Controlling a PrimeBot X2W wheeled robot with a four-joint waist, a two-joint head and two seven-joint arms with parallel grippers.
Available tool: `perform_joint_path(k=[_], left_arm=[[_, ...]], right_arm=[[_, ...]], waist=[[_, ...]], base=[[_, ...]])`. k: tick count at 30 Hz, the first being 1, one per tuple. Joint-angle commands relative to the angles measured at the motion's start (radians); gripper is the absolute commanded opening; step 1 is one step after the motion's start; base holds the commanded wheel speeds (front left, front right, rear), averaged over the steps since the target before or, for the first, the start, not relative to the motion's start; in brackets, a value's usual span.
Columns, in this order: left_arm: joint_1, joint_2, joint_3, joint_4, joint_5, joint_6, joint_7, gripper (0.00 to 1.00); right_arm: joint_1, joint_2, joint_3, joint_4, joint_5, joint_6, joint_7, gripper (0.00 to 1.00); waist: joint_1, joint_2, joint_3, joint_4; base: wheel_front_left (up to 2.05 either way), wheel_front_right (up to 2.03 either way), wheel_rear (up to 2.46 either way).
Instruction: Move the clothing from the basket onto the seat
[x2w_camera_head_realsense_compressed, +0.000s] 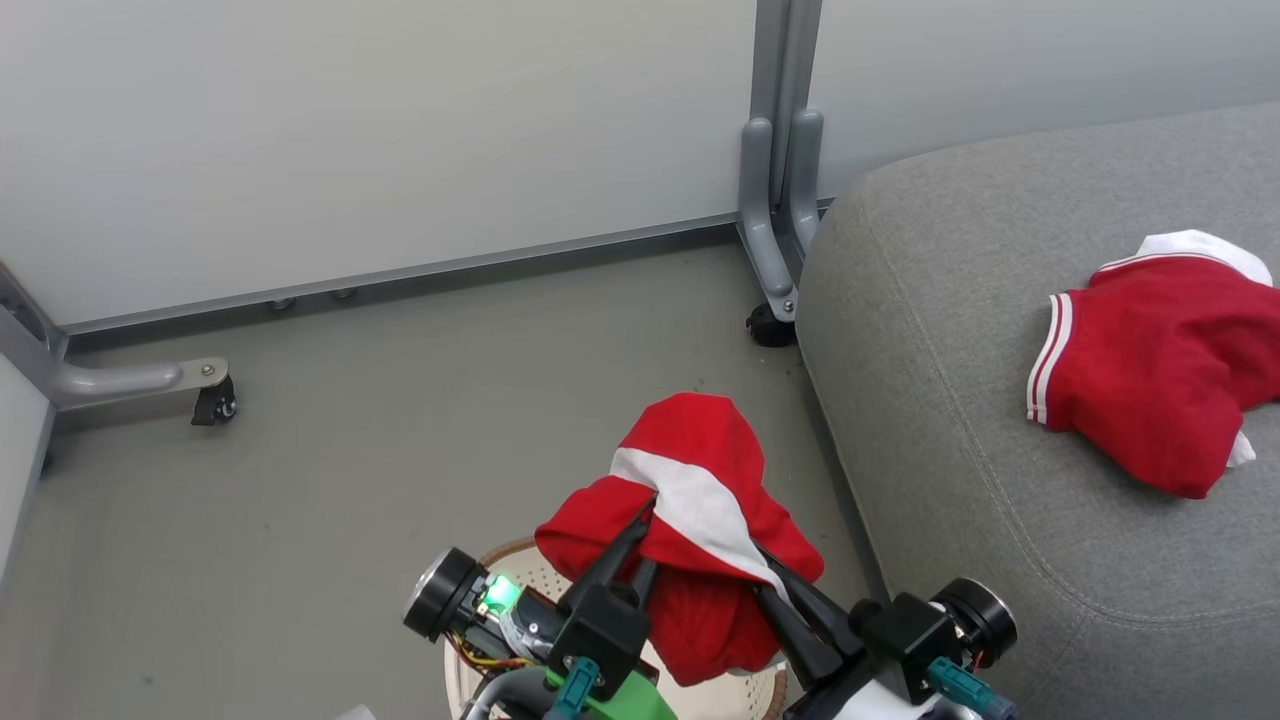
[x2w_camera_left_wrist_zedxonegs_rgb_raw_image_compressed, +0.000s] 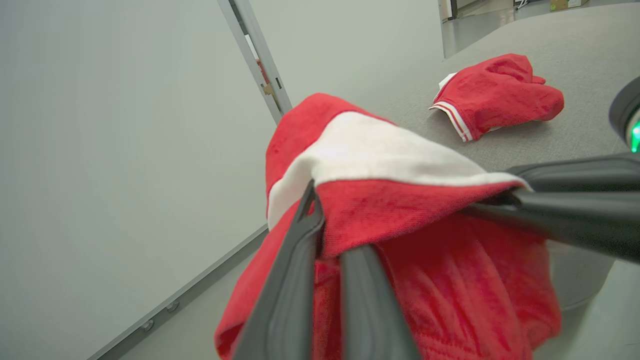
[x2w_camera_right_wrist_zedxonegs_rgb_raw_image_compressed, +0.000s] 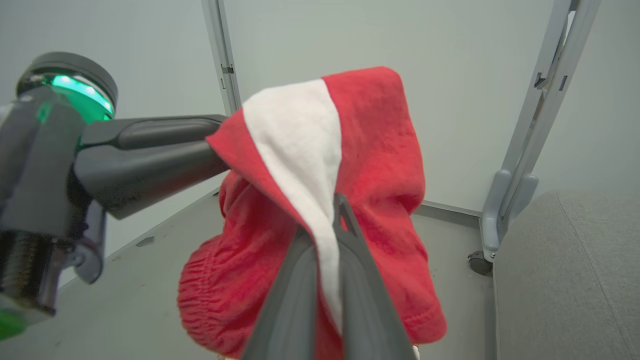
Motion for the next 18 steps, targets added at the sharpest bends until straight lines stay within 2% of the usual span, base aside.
perform_joint_path(k=[1,18], left_arm=[[-0.014,0.007,0.007,-0.002,-0.004,0.0,-0.009,1.0],[-0.019,0.034,-0.016,-0.007,-0.044,-0.044,-0.012,1.0]], right_arm=[[0.01,0.001,-0.004,-0.002,0.011,-0.001,-0.003,0.0],[0.028,0.011,-0.059,0.002,0.007,-0.001,-0.003,0.0]], waist=[[0.0001,0.0,0.002,0.001],[0.0001,0.0,0.01,0.001]], base=[[0.0,0.0,0.0],[0.0,0.0,0.0]])
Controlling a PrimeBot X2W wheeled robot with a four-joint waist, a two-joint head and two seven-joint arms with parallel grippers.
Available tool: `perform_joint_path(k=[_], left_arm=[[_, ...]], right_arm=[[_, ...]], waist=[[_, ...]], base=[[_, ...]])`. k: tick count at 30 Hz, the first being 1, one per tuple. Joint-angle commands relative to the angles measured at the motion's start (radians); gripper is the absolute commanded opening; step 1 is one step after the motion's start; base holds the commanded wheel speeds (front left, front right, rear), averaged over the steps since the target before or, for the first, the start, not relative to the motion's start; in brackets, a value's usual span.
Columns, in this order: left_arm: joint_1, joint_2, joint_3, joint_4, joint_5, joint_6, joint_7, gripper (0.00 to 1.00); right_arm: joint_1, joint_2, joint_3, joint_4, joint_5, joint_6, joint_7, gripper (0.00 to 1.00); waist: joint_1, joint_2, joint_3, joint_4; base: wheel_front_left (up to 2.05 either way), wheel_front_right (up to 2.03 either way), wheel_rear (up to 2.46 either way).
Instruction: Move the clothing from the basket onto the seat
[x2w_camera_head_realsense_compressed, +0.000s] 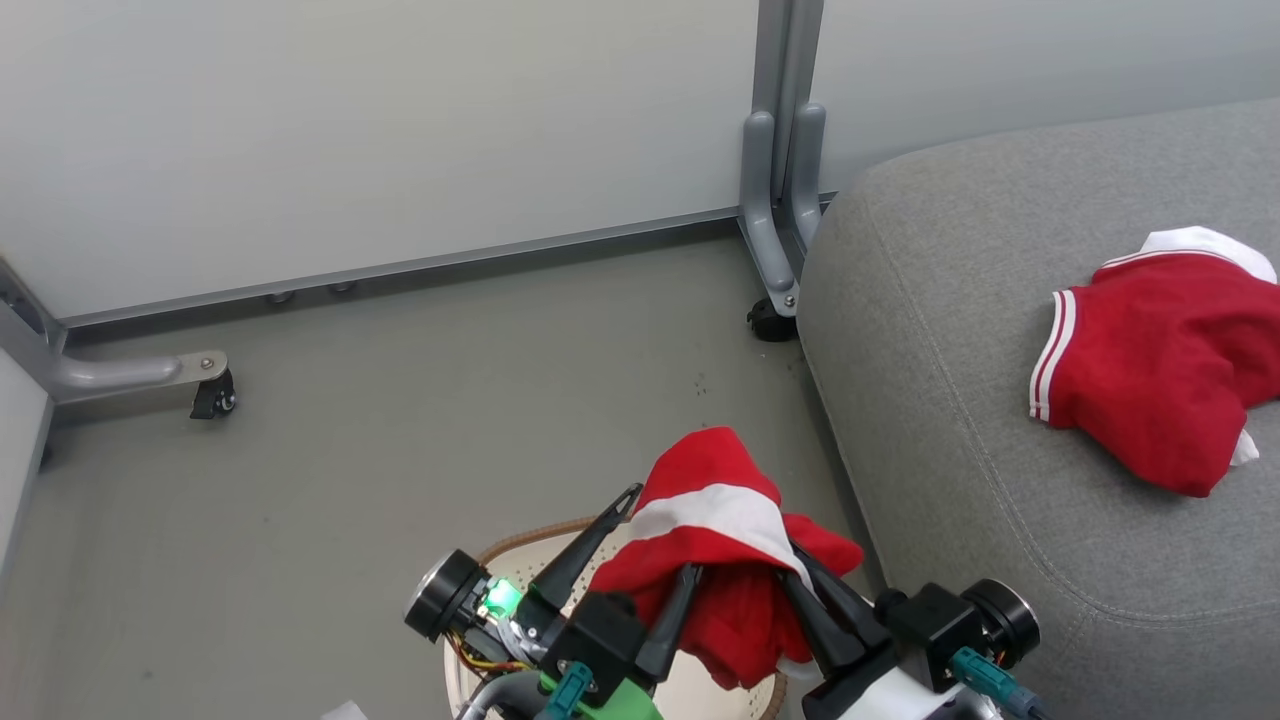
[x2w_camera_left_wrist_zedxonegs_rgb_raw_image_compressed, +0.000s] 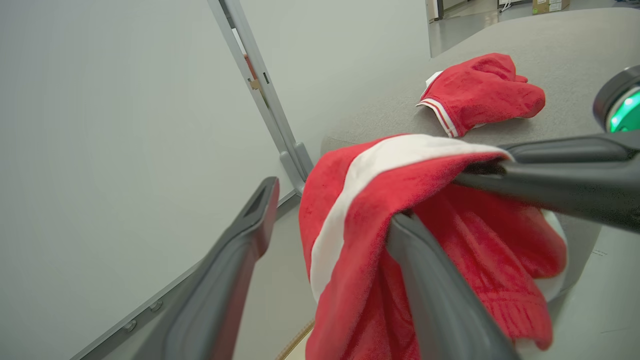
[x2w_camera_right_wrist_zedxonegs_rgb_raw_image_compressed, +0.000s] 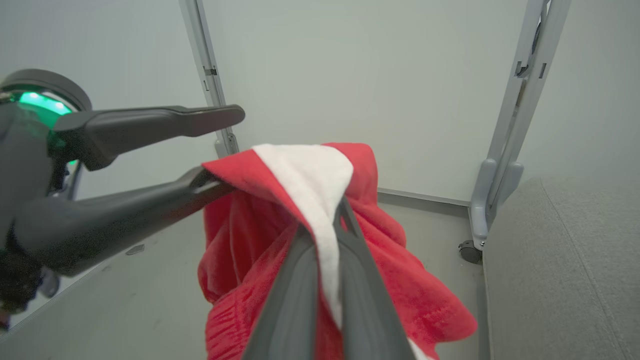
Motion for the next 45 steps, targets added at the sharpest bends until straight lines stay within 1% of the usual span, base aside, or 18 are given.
perform_joint_path(k=[1,9,15,17,20,27,33,40,43,45], left_arm=[[-0.017,0.01,-0.007,-0.003,-0.01,-0.009,0.004,1.0],[-0.019,0.013,-0.019,-0.006,-0.026,-0.026,0.004,1.0],[-0.01,0.011,-0.017,-0.009,-0.068,-0.06,-0.007,1.0],[-0.001,0.009,-0.012,-0.012,-0.102,-0.082,-0.013,1.0],[0.008,0.01,-0.008,-0.016,-0.132,-0.102,-0.02,1.0],[0.003,0.021,0.005,-0.031,-0.195,-0.151,-0.026,1.0],[-0.031,0.03,-0.001,-0.028,-0.206,-0.187,-0.036,1.0],[-0.068,0.045,-0.018,-0.007,-0.191,-0.21,-0.039,1.0],[-0.087,0.051,-0.033,-0.005,-0.191,-0.224,-0.036,1.0],[-0.104,0.053,-0.048,-0.005,-0.193,-0.236,-0.026,1.0]], right_arm=[[0.014,-0.001,-0.012,-0.002,-0.004,-0.001,-0.003,0.0],[0.01,0.01,-0.061,-0.009,-0.017,-0.001,-0.003,0.0],[0.008,0.008,-0.099,-0.019,-0.028,-0.001,-0.003,0.0],[0.01,0.006,-0.12,-0.025,-0.03,-0.001,-0.003,0.0],[0.011,0.003,-0.139,-0.033,-0.033,-0.001,-0.003,0.0],[0.009,0.001,-0.176,-0.071,-0.029,-0.001,-0.003,0.0],[0.019,0.024,-0.225,-0.119,-0.002,-0.001,-0.003,0.0],[0.035,0.045,-0.243,-0.141,0.006,-0.001,-0.003,0.0],[0.035,0.052,-0.251,-0.148,0.011,-0.001,-0.003,0.0],[0.035,0.055,-0.264,-0.155,0.015,-0.001,-0.003,0.0]], waist=[[0.0,0.0,0.002,-0.001],[0.0,0.0,0.012,-0.008],[0.0,0.0,0.03,-0.032],[0.0,0.0,0.042,-0.056],[0.0,0.0,0.055,-0.089],[0.0,0.0,0.108,-0.194],[0.0,0.0,0.165,-0.288],[0.0,0.0,0.226,-0.385],[0.0,0.0,0.257,-0.417],[0.0,0.0,0.283,-0.425]], base=[[0.0,0.0,0.0],[0.0,0.0,0.0],[0.0,0.0,0.0],[0.0,0.0,0.0],[0.0,0.0,0.0],[0.0,0.0,0.0],[0.0,0.0,0.0],[0.0,0.0,0.0],[0.0,0.0,0.0],[0.0,0.0,0.0]])
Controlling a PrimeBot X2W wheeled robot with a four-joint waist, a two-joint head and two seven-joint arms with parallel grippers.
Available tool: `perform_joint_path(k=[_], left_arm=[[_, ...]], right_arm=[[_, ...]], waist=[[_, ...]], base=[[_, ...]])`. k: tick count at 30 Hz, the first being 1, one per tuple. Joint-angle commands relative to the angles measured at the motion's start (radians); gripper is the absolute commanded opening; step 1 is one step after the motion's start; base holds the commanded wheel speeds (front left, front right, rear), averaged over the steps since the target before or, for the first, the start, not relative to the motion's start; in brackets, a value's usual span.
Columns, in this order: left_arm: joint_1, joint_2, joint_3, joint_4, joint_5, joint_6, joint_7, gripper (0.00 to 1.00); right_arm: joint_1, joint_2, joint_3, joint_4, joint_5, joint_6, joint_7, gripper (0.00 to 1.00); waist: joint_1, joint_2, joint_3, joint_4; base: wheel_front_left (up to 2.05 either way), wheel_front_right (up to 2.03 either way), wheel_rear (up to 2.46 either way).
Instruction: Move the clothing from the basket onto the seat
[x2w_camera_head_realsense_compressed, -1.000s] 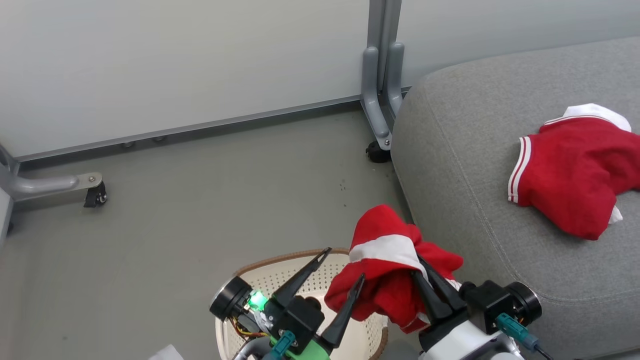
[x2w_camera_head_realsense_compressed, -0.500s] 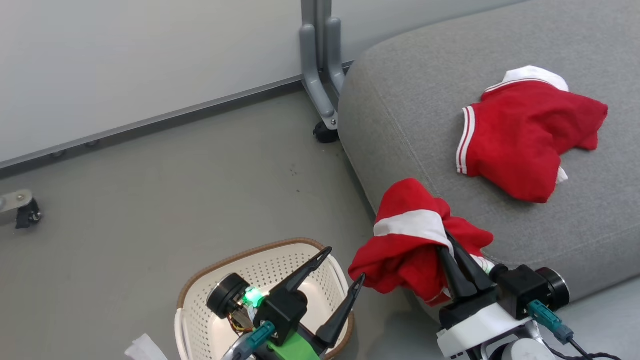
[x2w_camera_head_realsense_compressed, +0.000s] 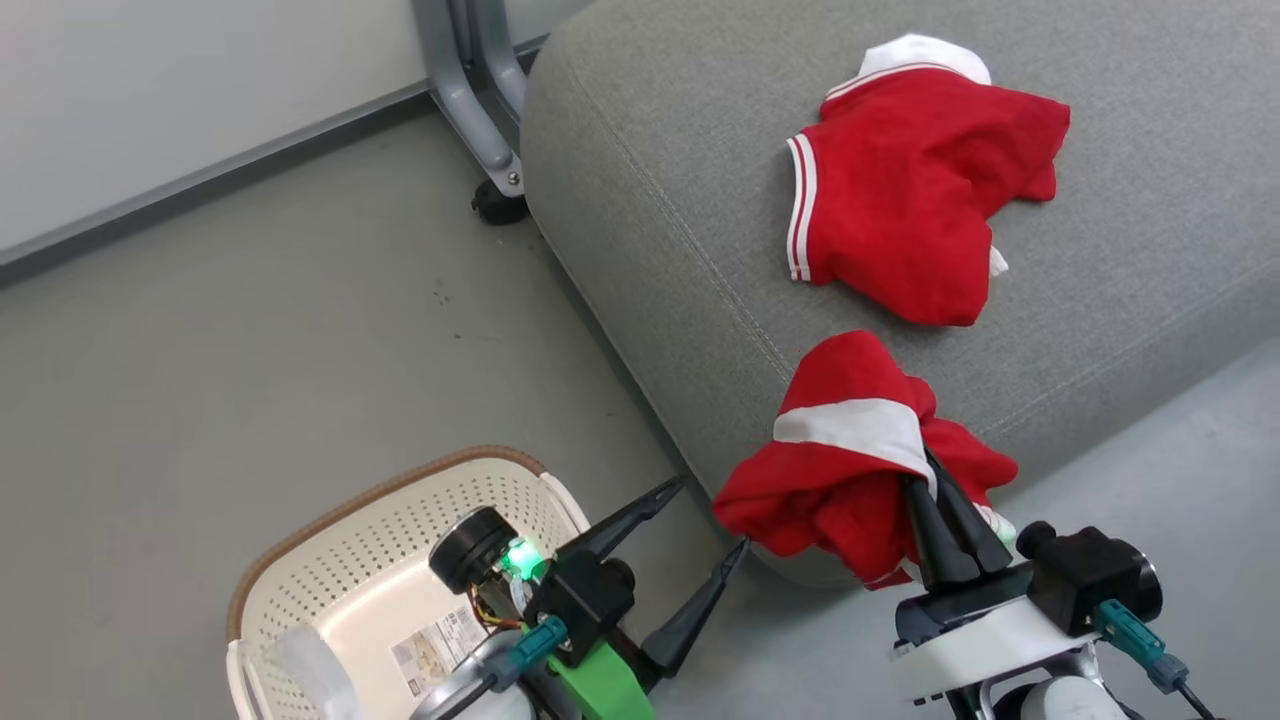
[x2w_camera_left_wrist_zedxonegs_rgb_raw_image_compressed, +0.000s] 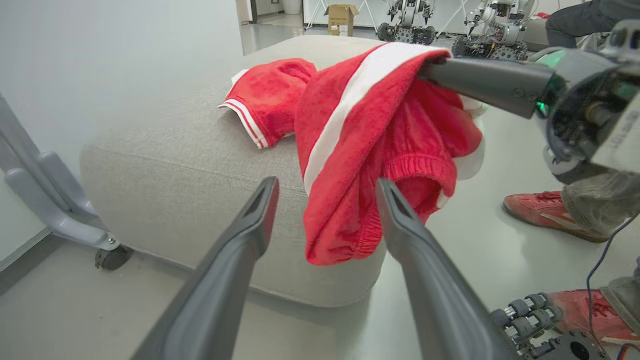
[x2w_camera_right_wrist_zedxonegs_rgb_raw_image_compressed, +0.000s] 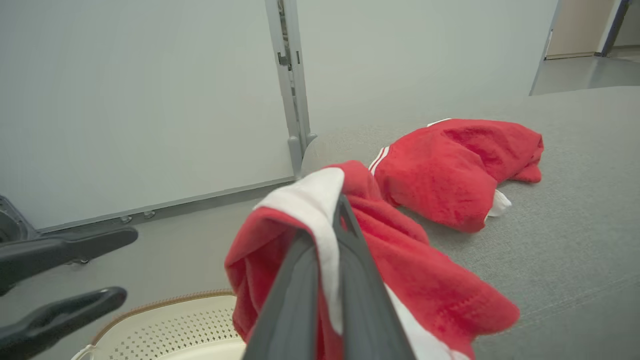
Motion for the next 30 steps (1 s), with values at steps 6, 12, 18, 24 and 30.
perform_joint_path(k=[6,12,18,24,30], left_arm=[[-0.076,0.029,-0.034,0.004,0.021,-0.021,0.023,1.0],[-0.127,0.052,-0.049,-0.024,0.019,-0.027,0.055,1.0],[-0.231,0.058,-0.087,-0.044,0.051,-0.034,0.084,1.0],[-0.321,0.036,-0.108,-0.074,0.051,-0.038,0.084,1.0],[-0.355,0.03,-0.125,-0.076,0.054,-0.039,0.067,1.0]], right_arm=[[-0.034,0.007,-0.014,-0.027,0.01,-0.001,-0.003,0.0],[-0.157,0.008,-0.086,-0.096,0.038,-0.001,-0.003,0.0],[-0.475,-0.022,-0.339,-0.151,0.027,-0.001,-0.003,0.0],[-0.786,-0.198,-0.512,0.019,0.062,-0.001,-0.003,0.0],[-0.937,-0.317,-0.502,0.252,0.074,-0.001,-0.003,0.0]], waist=[[-0.0001,0.0,0.162,-0.057],[-0.0001,0.0,0.291,-0.03],[-0.0001,0.0,0.436,0.07],[-0.0001,0.0,0.565,0.198],[-0.0001,0.0,0.646,0.273]], base=[[0.0,0.0,0.0],[0.0,0.0,0.0],[0.0,0.0,0.0],[0.0,0.0,0.0],[0.0,0.0,0.0]])
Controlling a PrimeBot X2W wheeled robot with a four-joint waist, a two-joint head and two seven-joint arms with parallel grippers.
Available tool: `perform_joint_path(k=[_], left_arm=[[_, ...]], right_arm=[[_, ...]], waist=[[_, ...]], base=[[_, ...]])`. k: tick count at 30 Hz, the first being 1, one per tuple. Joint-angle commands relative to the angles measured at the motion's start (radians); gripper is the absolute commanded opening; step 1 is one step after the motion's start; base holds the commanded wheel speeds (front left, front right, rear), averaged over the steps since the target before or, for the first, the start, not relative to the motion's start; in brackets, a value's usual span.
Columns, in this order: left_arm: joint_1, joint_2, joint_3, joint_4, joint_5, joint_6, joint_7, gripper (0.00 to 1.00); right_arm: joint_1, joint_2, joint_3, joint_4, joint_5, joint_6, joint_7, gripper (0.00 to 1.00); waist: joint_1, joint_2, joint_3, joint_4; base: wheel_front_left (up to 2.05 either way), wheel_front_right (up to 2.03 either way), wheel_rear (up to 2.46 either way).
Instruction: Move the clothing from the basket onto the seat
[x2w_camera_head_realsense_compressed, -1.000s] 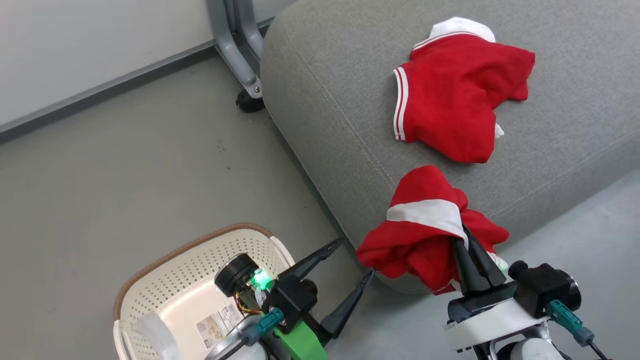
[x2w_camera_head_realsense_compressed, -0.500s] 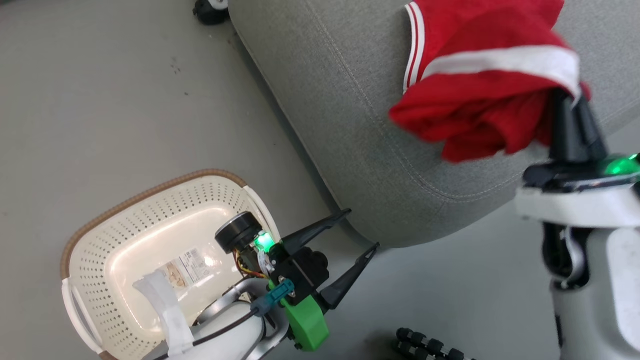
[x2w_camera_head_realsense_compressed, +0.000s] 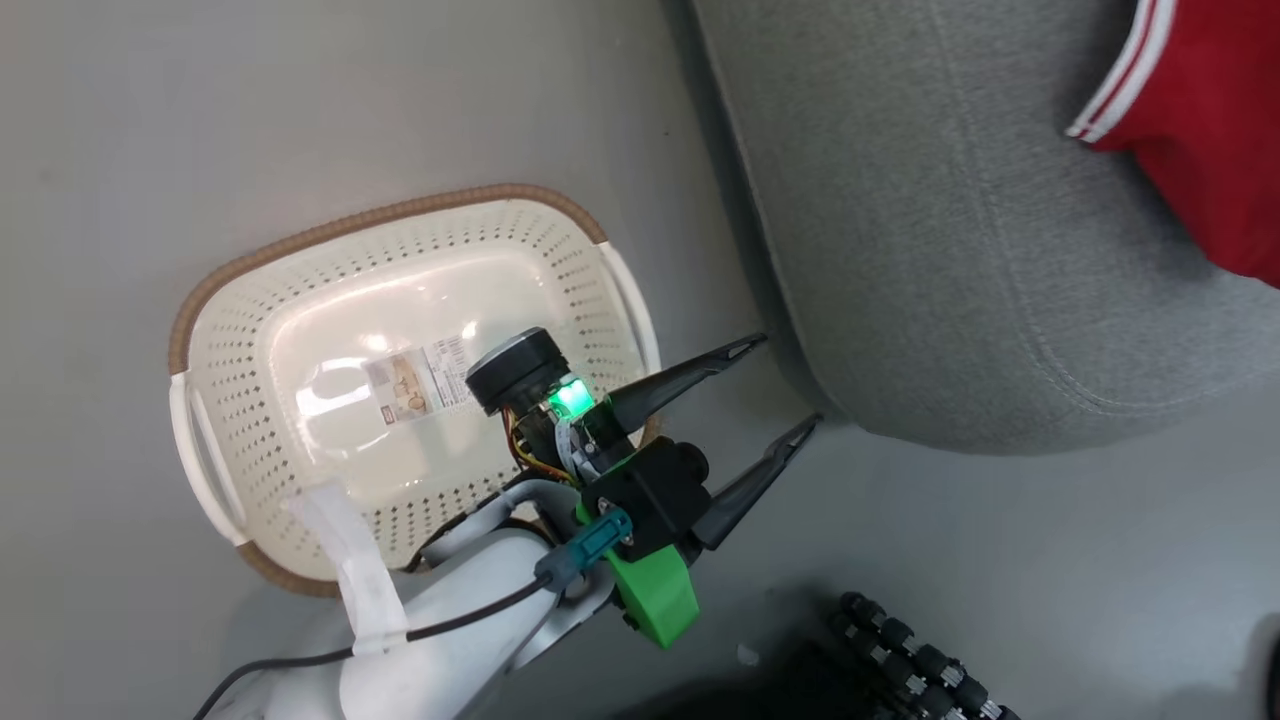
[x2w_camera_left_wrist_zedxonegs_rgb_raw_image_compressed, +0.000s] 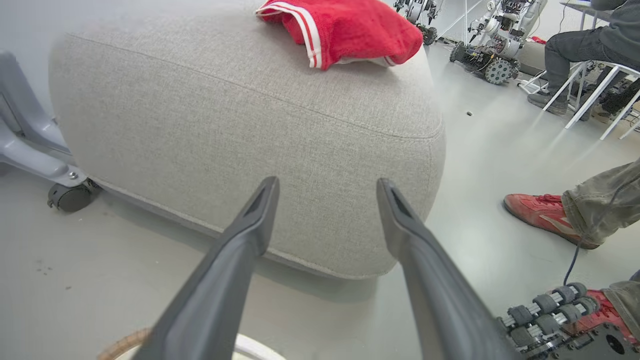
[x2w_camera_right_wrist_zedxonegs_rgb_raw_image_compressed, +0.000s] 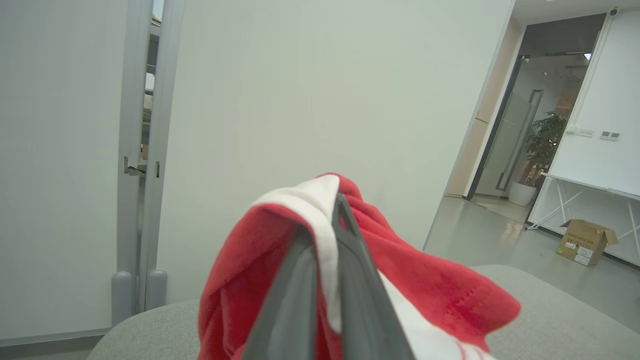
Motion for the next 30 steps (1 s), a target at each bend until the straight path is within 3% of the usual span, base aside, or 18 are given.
perform_joint_path(k=[1,4,5,6,7,8,14,22,30], left_arm=[[-0.025,-0.007,-0.001,0.004,0.005,-0.006,-0.012,1.0],[-0.03,-0.018,-0.005,0.019,-0.004,-0.005,-0.029,1.0],[-0.031,-0.024,-0.006,0.026,-0.007,-0.005,-0.036,1.0],[-0.032,-0.031,-0.004,0.031,-0.004,0.002,-0.047,1.0],[-0.03,-0.034,-0.002,0.04,-0.01,0.003,-0.053,1.0],[-0.03,-0.036,0.005,0.05,-0.009,0.015,-0.06,1.0],[0.016,-0.067,0.035,0.104,-0.038,0.057,-0.109,1.0],[0.144,-0.097,0.101,0.182,-0.15,0.115,-0.129,1.0],[0.298,-0.12,0.297,0.143,-0.186,0.267,-0.146,1.0]], right_arm=[[-0.022,-0.004,0.009,0.048,0.001,-0.001,-0.003,0.0],[-0.031,0.0,0.016,0.155,-0.008,-0.001,-0.003,0.0],[-0.03,-0.001,0.016,0.189,-0.016,-0.001,-0.003,0.07],[-0.027,0.002,0.01,0.218,-0.024,-0.001,-0.003,0.41],[-0.023,0.009,-0.003,0.235,-0.03,-0.001,-0.003,0.55],[-0.015,0.021,-0.018,0.25,-0.039,-0.001,-0.003,1.0],[0.089,0.071,-0.067,0.208,-0.089,-0.001,-0.003,1.0],[0.356,0.137,0.063,0.061,-0.041,-0.001,-0.003,1.0],[0.607,0.21,0.235,-0.009,-0.027,-0.001,-0.003,1.0]], waist=[[-0.0002,-0.0001,0.124,0.129],[-0.0002,-0.0001,0.124,0.141],[-0.0002,-0.0001,0.119,0.144],[-0.0002,-0.0001,0.113,0.145],[-0.0002,-0.0001,0.105,0.143],[-0.0002,-0.0001,0.094,0.14],[-0.0002,-0.0001,-0.041,0.135],[-0.0002,-0.0001,-0.301,0.138],[-0.0002,-0.0001,-0.528,0.188]], base=[[0.0,0.0,0.0],[0.0,0.0,0.0],[0.0,0.0,0.0],[0.0,0.0,0.0],[0.0,0.0,0.0],[0.0,0.0,0.0],[0.0,0.0,0.0],[0.0,0.0,0.0],[0.0,0.0,0.0]])
